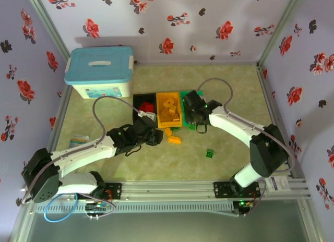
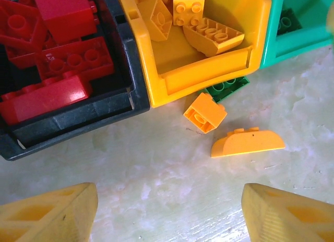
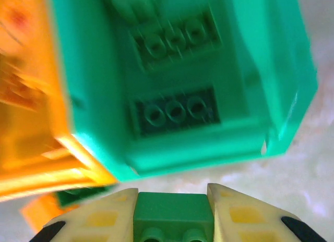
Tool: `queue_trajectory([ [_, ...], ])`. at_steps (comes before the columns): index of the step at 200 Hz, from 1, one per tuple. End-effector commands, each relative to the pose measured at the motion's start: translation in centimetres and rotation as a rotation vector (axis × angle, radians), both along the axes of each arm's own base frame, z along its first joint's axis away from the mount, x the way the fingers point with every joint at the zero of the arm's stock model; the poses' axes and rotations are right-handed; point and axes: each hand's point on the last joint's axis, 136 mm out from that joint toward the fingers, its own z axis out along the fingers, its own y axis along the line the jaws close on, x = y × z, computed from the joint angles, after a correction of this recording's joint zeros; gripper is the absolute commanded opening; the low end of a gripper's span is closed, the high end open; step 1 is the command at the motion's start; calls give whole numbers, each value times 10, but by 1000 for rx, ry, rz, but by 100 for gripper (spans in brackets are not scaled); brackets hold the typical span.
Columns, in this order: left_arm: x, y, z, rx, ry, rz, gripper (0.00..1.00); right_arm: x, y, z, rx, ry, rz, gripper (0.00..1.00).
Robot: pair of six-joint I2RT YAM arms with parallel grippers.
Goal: Sort the legos into containers by color
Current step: Pick up the lego from the bottom-center of the table, then place the lego in the container, then pick up the lego from the bottom-right of the table.
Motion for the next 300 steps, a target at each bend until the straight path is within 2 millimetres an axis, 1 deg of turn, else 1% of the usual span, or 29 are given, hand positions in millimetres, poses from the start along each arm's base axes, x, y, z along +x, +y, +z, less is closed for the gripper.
queue_trajectory([
  [1,-6,4,0,-6,-11,27,73,27,-10,29,-88,-57,11,22],
  [11,-9,2,-1,-6,-13,24,73,41,-8,36,-84,-67,16,22],
  [26,-13,0,-3,-1,-18,21,73,61,-6,37,-104,-63,22,22],
  [41,-18,-2,-5,4,-18,18,73,79,-7,25,-130,-38,18,22],
  [56,-22,-2,-7,7,-17,18,73,92,-10,6,-146,2,9,22],
  [80,-26,-3,-9,13,-20,16,73,102,-12,-21,-168,56,7,22],
  [93,-28,-3,-9,15,-21,14,73,103,-11,-28,-173,70,12,23],
  [106,-27,-3,-8,13,-24,15,73,103,-13,-31,-182,74,8,26],
  [112,-27,-3,-8,12,-26,14,73,103,-14,-29,-187,69,4,30],
  [128,-26,-4,-6,15,-33,9,73,103,-17,-21,-197,52,-2,51],
  [136,-26,-5,-5,16,-34,6,73,102,-18,-13,-196,38,-4,63],
  [149,-25,-7,-2,15,-38,1,73,99,-20,4,-195,5,-7,77],
  [159,-25,-8,0,15,-41,-2,73,95,-21,20,-195,-26,-5,80],
  [181,-27,-17,5,23,-54,-36,73,82,-26,58,-178,-98,-8,80],
  [183,-27,-19,6,23,-55,-41,73,80,-27,59,-177,-100,-8,80],
  [194,-29,-28,8,32,-60,-68,73,71,-31,76,-152,-137,-15,80],
  [203,-32,-38,8,43,-63,-96,74,61,-37,84,-138,-154,-21,81],
  [205,-33,-41,9,44,-65,-104,74,60,-42,87,-150,-168,-36,81],
  [214,-37,-55,7,59,-65,-143,75,51,-51,94,-149,-195,-58,82],
  [226,-44,-76,4,82,-62,-202,77,38,-63,96,-140,-214,-83,84],
  [235,-50,-95,-2,105,-54,-252,78,28,-73,96,-132,-222,-102,86],
  [259,-67,-146,-19,141,-22,-371,79,2,-99,82,-123,-219,-161,92],
  [262,-69,-152,-20,138,-14,-385,79,-1,-103,78,-124,-213,-169,92],
  [267,-73,-162,-27,148,3,-408,79,-6,-108,73,-124,-206,-180,92],
  [271,-76,-171,-26,140,11,-425,80,-10,-112,69,-122,-200,-191,93],
  [279,-81,-186,-33,139,31,-458,80,-18,-120,62,-118,-187,-207,93],
  [288,-86,-202,-40,138,51,-485,82,-25,-126,55,-110,-172,-220,93],
  [300,-89,-216,-50,145,84,-505,82,-34,-135,49,-101,-163,-238,93],
])
